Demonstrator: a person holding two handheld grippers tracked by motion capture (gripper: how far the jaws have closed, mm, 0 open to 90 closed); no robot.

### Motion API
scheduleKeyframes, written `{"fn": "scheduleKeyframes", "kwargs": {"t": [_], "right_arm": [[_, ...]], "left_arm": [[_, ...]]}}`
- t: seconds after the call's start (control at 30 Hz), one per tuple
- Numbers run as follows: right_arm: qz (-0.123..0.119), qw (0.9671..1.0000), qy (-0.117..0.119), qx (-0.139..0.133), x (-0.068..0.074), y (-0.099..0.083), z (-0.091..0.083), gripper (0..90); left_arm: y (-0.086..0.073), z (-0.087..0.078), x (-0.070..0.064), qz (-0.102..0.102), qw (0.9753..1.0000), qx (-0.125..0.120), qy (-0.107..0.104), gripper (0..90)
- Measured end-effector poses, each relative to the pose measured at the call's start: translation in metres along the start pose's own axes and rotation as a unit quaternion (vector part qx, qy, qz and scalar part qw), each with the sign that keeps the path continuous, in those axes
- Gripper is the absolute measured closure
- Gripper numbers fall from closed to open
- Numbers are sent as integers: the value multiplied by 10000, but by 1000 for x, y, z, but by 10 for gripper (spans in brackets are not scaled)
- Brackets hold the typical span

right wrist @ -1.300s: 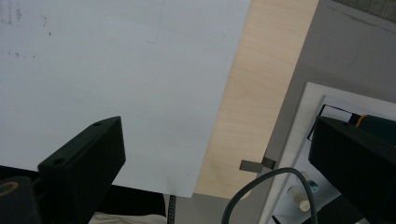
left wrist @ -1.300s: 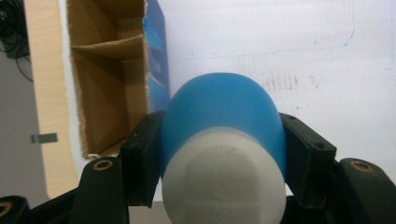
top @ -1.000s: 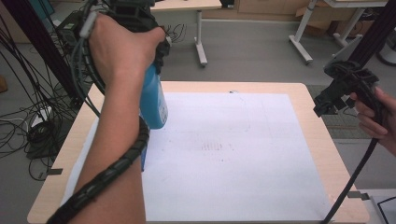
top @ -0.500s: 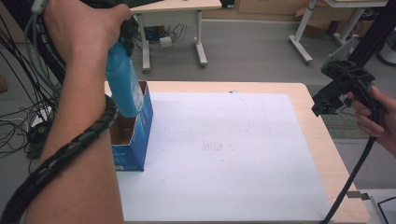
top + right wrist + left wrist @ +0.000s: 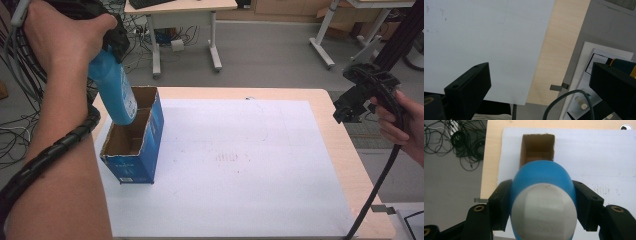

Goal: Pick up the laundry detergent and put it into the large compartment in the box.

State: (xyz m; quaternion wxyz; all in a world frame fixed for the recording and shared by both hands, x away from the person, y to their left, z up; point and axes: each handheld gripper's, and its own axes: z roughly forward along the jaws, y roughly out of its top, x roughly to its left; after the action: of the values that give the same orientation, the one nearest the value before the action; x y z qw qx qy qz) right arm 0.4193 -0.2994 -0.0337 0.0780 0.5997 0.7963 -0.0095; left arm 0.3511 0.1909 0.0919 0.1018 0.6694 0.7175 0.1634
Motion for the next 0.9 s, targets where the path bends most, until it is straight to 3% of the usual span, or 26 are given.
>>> {"fn": "scheduleKeyframes", "kwargs": {"t": [0.4,0.9], "right_arm": [[37,10000,-48,55,1,5,2,35],[33,9999,-105,47,7,6,2,34]], "left_arm": [[-2,28,12,57,10000,3,30,383],[-8,64,12,115,9998,116,64,383]]}}
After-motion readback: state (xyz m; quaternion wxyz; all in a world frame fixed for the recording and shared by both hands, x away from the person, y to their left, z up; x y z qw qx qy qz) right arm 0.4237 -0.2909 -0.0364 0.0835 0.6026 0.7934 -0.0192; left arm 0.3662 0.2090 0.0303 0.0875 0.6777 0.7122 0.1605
